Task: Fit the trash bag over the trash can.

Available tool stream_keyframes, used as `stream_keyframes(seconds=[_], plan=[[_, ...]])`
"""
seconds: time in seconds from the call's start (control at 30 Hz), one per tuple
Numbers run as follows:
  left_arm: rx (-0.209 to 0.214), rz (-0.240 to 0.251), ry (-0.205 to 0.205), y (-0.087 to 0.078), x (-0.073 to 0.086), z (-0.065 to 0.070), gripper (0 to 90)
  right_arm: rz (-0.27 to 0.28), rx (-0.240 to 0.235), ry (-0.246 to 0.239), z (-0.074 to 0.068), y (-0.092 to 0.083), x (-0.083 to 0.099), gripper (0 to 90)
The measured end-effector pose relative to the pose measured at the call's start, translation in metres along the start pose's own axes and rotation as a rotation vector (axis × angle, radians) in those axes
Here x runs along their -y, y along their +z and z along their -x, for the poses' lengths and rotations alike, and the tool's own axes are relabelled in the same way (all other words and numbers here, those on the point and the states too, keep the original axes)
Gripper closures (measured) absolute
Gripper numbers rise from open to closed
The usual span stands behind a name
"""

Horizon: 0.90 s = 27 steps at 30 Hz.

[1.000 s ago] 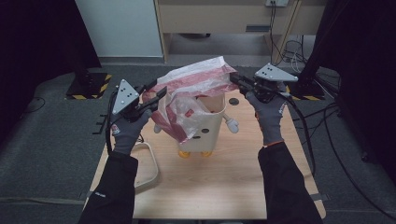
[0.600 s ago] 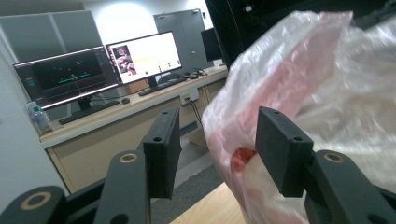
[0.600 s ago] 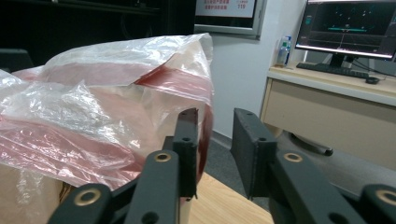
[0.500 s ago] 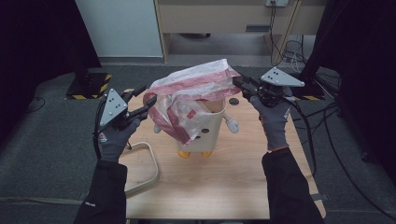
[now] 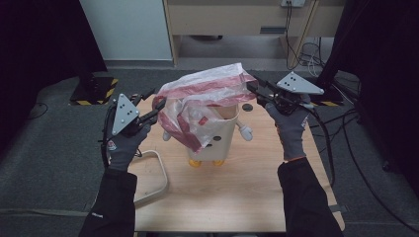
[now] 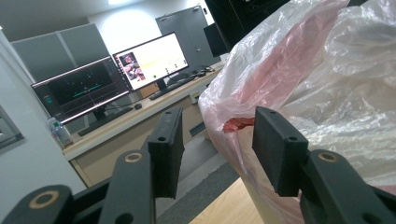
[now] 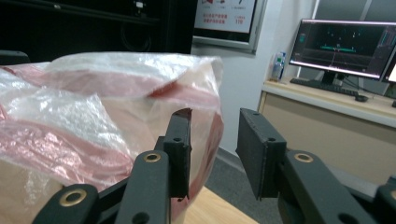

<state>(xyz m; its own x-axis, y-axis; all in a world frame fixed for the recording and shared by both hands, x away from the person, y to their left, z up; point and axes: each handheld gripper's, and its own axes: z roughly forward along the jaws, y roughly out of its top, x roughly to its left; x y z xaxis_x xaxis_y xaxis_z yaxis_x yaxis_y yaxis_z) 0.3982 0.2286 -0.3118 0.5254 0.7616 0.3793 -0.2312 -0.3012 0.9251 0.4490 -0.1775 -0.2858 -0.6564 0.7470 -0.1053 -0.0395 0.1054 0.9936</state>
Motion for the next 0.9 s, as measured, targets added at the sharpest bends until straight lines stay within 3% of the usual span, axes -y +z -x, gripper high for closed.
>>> stream_keyframes(seconds=[0.17, 0.3, 0.4, 0.57, 0.7, 0.9], plan=[[-0.006, -0.014, -0.062, 0.005, -0.004, -0.004, 69.8, 0.03, 0.003, -0.037, -0.002, 0.002, -0.006, 63.5], [-0.006, -0.021, -0.145, 0.011, -0.003, -0.008, 76.5, 0.011, 0.016, -0.061, -0.002, 0.007, -0.009, 76.0], [-0.014, -0.026, -0.221, 0.015, -0.002, -0.01, 79.5, 0.01, 0.019, -0.042, -0.001, 0.012, -0.008, 81.6], [-0.046, -0.11, -0.29, 0.029, 0.006, -0.012, 84.1, -0.061, 0.049, 0.017, 0.006, 0.028, -0.002, 83.4], [-0.07, -0.171, -0.322, 0.036, 0.015, -0.012, 85.1, -0.131, 0.069, 0.061, 0.011, 0.039, 0.008, 83.3], [-0.06, -0.238, -0.334, 0.046, 0.028, -0.005, 84.6, -0.187, 0.087, 0.106, 0.017, 0.047, 0.025, 81.3]])
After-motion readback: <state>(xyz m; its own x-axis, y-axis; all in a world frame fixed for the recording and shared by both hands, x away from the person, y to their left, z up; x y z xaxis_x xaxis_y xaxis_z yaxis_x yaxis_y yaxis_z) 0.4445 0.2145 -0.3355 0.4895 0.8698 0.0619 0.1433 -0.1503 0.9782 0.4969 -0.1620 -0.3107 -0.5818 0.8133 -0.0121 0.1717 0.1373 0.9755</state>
